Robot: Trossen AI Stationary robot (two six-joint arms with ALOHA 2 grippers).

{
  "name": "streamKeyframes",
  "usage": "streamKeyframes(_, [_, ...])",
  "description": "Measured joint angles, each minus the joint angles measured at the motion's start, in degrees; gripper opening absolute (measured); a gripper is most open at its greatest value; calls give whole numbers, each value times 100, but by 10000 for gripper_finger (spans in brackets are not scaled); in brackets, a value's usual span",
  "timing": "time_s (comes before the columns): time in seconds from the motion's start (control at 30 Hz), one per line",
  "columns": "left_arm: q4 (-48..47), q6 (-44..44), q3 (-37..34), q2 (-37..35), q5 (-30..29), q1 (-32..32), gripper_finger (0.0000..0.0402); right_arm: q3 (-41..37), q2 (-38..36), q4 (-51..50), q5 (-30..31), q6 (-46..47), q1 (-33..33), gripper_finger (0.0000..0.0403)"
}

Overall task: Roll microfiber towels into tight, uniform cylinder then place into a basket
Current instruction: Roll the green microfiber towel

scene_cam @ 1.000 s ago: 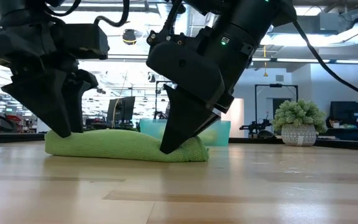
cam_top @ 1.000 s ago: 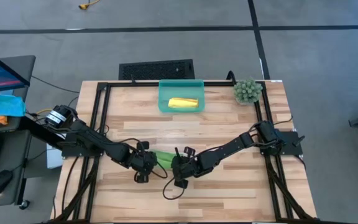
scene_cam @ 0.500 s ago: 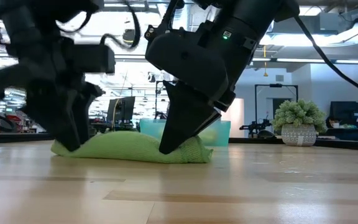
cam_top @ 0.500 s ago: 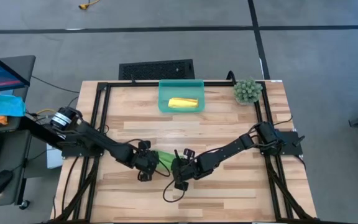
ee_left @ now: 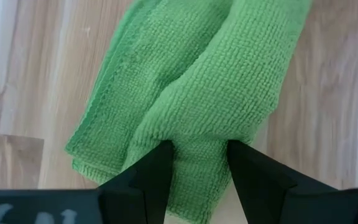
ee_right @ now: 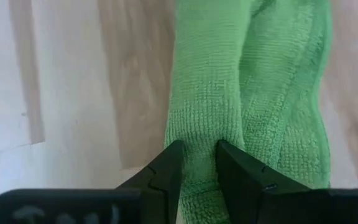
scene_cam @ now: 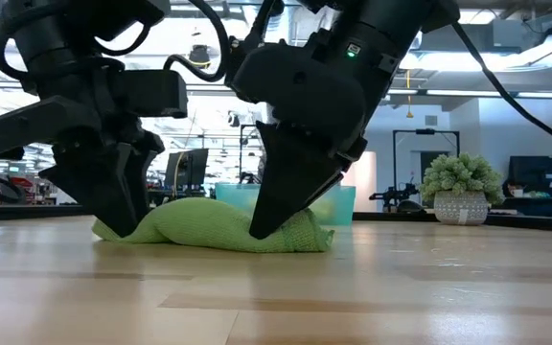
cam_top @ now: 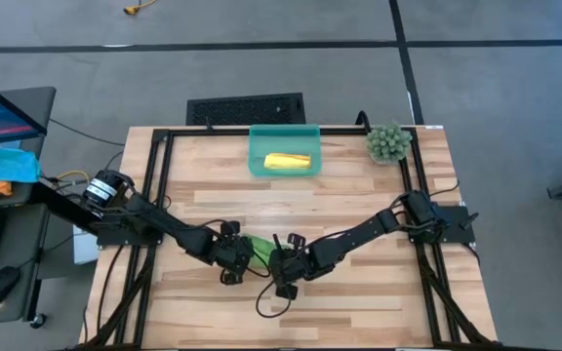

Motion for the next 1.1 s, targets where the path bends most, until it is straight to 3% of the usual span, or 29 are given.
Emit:
streamKeyframes(0.5, [-76,-464,9,5,140,-226,153,50,-38,-709,-125,-33,4,224])
streamKeyframes(0.83, [-241,-595,167,31,316,-319,153,552,-78,-2151,-66,-301,144,195])
streamKeyframes(1.1, [-307,-610,208,33,437,-317,153,688,-104,-2767,958,-592,616,168])
